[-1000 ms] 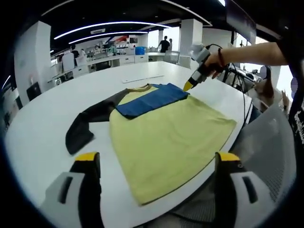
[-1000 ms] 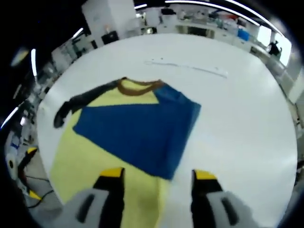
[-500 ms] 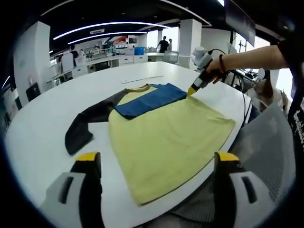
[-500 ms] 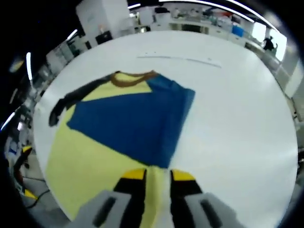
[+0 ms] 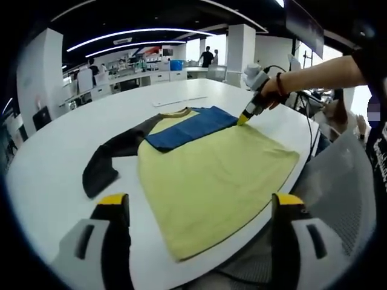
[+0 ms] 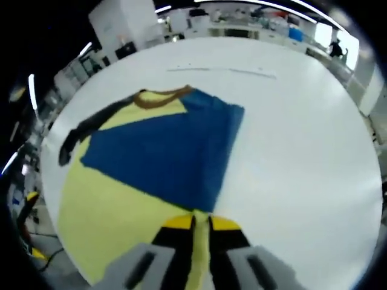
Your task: Fold the garment on the visible template until the final outline fits inside the template.
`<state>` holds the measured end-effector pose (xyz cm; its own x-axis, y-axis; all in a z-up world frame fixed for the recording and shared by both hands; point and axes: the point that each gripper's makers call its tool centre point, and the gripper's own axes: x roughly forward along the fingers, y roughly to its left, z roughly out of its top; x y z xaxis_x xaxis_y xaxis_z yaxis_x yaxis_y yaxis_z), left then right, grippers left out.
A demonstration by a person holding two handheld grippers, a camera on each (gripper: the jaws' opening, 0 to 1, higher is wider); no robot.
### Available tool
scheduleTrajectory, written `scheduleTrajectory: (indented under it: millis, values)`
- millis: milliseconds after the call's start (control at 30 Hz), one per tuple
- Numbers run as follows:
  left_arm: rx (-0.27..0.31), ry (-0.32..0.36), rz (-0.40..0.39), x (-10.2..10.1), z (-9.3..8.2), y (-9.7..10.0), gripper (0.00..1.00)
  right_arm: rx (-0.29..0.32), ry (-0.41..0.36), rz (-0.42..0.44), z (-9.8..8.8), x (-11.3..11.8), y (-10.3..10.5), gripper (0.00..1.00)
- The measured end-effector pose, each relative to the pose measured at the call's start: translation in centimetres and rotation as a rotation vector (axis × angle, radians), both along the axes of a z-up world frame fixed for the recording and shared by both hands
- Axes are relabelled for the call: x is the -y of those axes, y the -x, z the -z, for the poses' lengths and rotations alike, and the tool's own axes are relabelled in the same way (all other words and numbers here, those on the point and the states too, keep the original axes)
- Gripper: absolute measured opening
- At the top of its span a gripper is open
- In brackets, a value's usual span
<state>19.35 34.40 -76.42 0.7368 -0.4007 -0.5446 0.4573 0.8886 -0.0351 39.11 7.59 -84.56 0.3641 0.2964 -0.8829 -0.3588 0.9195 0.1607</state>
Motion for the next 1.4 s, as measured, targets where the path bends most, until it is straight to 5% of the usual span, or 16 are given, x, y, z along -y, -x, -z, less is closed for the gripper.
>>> scheduleTrajectory:
  millis: [567,1400]
  values:
    - [-0.004,-0.006,-0.001,0.3,0.0,0.2,0.93,-0.022,-0.031,0.000,0.1,0.7,-0.7,0.00]
    - [-0.038,-0.013,-0.018,0.0,0.5,0.4,0.92,-0.048,-0.012,-0.013,0.5,4.8,-2.0,0.00]
